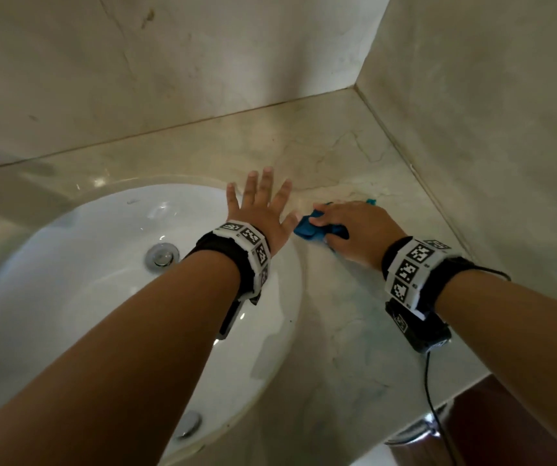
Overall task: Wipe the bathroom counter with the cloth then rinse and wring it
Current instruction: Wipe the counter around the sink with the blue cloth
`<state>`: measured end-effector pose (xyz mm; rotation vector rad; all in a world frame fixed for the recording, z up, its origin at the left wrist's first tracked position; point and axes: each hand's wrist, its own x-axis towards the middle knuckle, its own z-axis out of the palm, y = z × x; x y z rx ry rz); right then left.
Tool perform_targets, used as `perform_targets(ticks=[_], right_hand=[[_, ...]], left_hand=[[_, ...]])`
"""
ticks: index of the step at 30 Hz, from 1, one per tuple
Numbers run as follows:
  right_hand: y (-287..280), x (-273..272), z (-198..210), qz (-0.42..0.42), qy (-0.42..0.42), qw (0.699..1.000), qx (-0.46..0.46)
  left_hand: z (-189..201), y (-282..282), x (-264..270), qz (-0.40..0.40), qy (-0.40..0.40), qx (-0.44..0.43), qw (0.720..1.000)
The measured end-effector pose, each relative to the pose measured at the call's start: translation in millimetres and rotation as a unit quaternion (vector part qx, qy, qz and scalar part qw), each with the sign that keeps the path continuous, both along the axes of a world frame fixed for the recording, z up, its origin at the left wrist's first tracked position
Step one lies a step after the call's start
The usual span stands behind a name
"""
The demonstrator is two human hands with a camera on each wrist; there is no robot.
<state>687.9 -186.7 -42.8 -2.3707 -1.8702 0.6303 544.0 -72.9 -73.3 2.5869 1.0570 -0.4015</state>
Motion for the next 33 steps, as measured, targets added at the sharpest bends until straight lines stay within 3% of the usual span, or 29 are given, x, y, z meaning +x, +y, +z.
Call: perform_targets(ticks=[5,9,11,14,18,24,26,30,33], right_hand=[[-23.0,30.6,-7.4,-0.091,-0.02,0.995,0.038],[-17.8,63.8,-11.8,-0.196,0.013,0.979,0.062],[-14.8,78.7,-14.5,-0.219,-0.019,0.974,0.054],[-14.4,90.1,-21.5,-0.246,0.008,0.966,0.074],[-20.9,79.0,-29.7,-0.215,0.015,0.973,0.08],[-52.4,37.0,-26.1,-0.012,-0.024,0.995,0.092],[-56.1,39.8,-23.8,0.018,-0.042,0.996,0.072],[-32.2,62.0,-28.7,-0.153,0.034,0.983,0.098],[-14.5,78.5,-33.5,-0.202,0.013,0.976,0.086]], left_hand=[[-1.0,-23.2,24.3,-0.054,0.021,0.001,0.998],[-5.0,-32.2,34.2,-0.029,0.052,0.011,0.998],[-3.6,-32.2,36.2,-0.025,0.059,0.007,0.998],[-2.3,-32.9,39.2,-0.007,0.06,0.004,0.998],[-0.7,-35.6,41.7,0.012,0.05,0.004,0.999],[-3.4,-39.1,42.3,0.032,0.024,0.019,0.999],[-2.2,-39.4,42.6,0.031,0.031,0.016,0.999],[-1.5,-41.0,40.5,0.03,0.031,0.017,0.999],[-1.3,-43.5,39.9,0.029,0.044,0.022,0.998]])
